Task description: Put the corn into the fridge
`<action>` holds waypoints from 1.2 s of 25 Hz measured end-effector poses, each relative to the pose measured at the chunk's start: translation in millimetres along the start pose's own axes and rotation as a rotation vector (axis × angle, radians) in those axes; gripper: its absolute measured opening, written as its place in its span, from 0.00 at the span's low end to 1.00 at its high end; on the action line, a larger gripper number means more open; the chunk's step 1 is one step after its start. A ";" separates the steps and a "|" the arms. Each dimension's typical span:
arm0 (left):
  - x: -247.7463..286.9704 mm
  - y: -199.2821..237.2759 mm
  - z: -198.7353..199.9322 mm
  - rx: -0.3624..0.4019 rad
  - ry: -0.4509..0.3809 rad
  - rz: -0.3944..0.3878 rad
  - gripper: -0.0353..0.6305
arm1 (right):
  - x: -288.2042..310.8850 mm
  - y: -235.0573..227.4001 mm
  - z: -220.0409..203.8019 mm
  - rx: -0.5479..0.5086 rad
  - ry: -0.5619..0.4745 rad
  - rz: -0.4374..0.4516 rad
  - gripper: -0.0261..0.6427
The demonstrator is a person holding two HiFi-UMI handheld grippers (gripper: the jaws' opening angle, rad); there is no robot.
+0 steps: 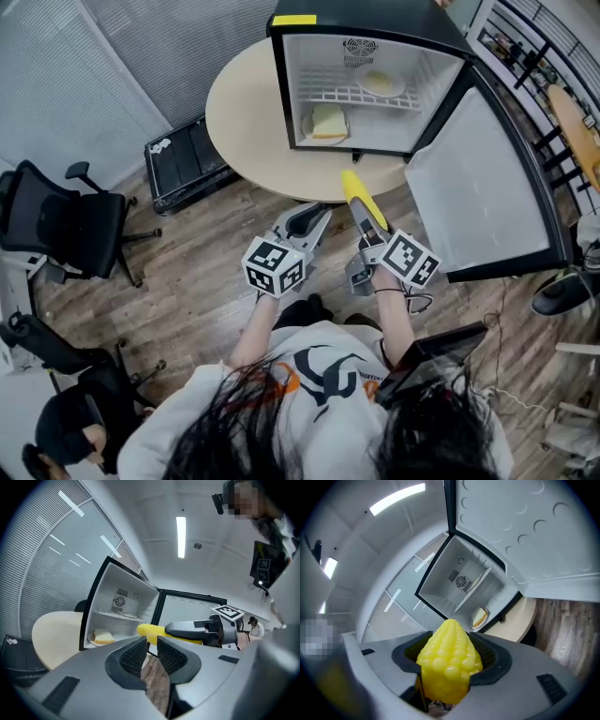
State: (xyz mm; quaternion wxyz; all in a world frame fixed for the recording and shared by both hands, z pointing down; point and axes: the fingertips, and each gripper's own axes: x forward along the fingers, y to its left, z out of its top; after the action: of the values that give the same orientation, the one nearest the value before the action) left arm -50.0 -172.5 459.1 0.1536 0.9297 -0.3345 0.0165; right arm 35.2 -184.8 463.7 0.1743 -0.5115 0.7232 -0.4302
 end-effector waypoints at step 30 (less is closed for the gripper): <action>27.9 63.7 9.4 -0.054 0.000 0.044 0.17 | 64.1 -17.3 33.3 -0.009 0.011 -0.031 0.42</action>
State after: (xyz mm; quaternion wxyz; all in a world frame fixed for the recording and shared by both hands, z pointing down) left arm -68.9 -239.0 471.3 0.1780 0.9176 -0.3552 0.0108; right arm 41.8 -258.5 470.7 0.1609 -0.5211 0.7180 -0.4323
